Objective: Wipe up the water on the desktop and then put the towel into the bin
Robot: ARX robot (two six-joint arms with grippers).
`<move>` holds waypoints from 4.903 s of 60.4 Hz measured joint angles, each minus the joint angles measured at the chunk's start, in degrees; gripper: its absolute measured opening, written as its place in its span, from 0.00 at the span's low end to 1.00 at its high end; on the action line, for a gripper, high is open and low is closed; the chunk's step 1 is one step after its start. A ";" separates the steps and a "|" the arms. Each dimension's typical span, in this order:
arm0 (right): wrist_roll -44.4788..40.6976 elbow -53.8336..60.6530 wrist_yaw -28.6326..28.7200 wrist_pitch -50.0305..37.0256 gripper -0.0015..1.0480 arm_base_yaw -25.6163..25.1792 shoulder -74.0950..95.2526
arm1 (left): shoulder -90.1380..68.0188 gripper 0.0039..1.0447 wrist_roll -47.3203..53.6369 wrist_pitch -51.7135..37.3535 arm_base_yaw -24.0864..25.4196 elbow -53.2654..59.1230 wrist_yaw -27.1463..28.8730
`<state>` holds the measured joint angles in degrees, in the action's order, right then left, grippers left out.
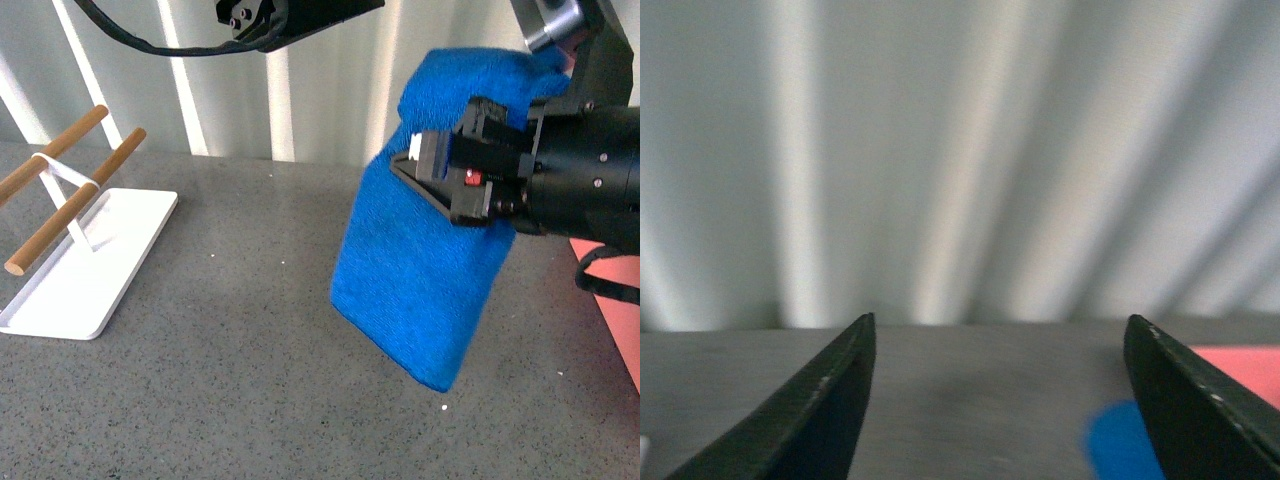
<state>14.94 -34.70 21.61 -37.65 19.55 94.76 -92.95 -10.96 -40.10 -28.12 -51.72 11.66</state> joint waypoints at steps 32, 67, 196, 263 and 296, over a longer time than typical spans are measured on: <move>-1.79 4.11 -0.63 2.05 0.07 -1.25 -6.99 | 23.65 0.03 10.12 -9.57 13.51 32.72 2.23; -5.09 5.16 -1.53 6.69 0.07 -2.32 -8.02 | 43.25 0.03 10.51 -3.28 21.99 45.94 -5.75; -16.41 -9.18 -7.45 17.97 0.07 -2.67 16.74 | 92.76 0.48 10.54 40.06 27.98 50.42 -11.65; -23.96 -50.42 -7.21 39.69 0.07 9.86 44.30 | 92.76 0.94 10.69 40.06 27.98 50.42 -11.65; -19.69 -23.76 -4.85 33.27 0.07 7.72 20.90 | 92.76 0.94 10.69 40.06 27.98 50.42 -11.65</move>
<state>-4.75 -58.46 16.75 -4.38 27.27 115.66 -0.19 -0.27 -0.03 -0.14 -1.30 0.01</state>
